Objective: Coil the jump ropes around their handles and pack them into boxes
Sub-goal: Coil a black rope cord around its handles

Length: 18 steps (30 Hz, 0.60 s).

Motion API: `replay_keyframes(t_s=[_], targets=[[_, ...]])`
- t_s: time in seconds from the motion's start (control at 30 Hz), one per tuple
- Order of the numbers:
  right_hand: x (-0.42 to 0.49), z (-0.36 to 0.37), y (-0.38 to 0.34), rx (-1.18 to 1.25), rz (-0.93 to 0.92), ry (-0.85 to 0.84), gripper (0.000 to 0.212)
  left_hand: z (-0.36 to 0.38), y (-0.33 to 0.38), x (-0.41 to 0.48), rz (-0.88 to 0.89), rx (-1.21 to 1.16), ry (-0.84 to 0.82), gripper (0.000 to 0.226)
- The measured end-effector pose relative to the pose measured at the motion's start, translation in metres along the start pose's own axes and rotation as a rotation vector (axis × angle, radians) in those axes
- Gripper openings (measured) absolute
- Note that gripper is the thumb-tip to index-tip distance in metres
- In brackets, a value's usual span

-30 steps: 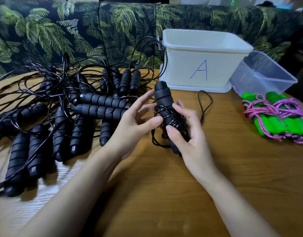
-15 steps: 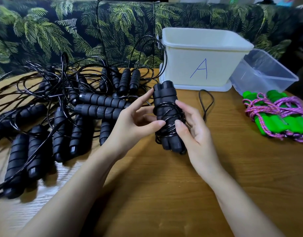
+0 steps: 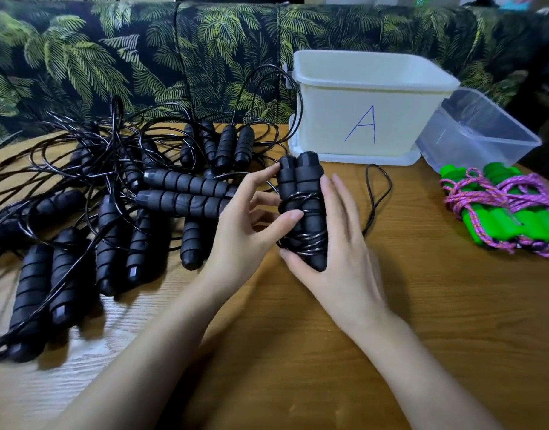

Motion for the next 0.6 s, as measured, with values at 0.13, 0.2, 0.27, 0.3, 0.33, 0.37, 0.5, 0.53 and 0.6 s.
replay_keyframes(t_s=[0.13, 0.2, 0.27, 0.3, 0.33, 0.37, 0.5, 0.53, 0.6], targets=[[0.002, 0.001, 0.003, 0.134, -0.023, -0.056, 0.093, -0.001, 0.007, 0.001, 0.051, 0.043, -0.04, 0.061], [0.004, 0.001, 0.006, 0.262, -0.013, -0.111, 0.089, -0.001, 0.008, 0.001, 0.057, 0.039, -0.074, 0.061], [0.005, 0.0, 0.005, 0.341, -0.024, -0.137, 0.082, 0.0, 0.007, 0.001, 0.042, 0.014, -0.117, 0.061], [0.006, -0.001, 0.006, 0.371, -0.028, -0.139, 0.08, 0.001, 0.008, 0.0, 0.037, -0.002, -0.135, 0.061], [0.007, -0.002, 0.007, 0.399, -0.023, -0.14, 0.079, 0.001, 0.008, 0.0, 0.033, -0.017, -0.142, 0.061], [0.007, -0.002, 0.009, 0.428, -0.01, -0.149, 0.079, 0.0, 0.008, 0.0, 0.031, -0.029, -0.14, 0.061], [0.008, 0.001, 0.011, 0.49, 0.028, -0.198, 0.08, -0.005, 0.01, 0.002, 0.033, -0.024, -0.056, 0.067], [0.008, 0.0, 0.011, 0.47, 0.02, -0.183, 0.078, -0.007, 0.009, 0.002, 0.018, -0.032, -0.024, 0.068], [0.008, -0.003, 0.008, 0.393, -0.018, -0.117, 0.074, -0.008, 0.008, 0.001, -0.002, -0.047, 0.011, 0.066]])
Point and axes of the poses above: each hand's wrist, its own x-axis towards the middle knuckle, its own z-axis out of the palm, y = z × x, the point moved 8 cm from there along x, towards the middle knuckle, and after that the axes turned 11 degrees about z, right-handed, at the moved point
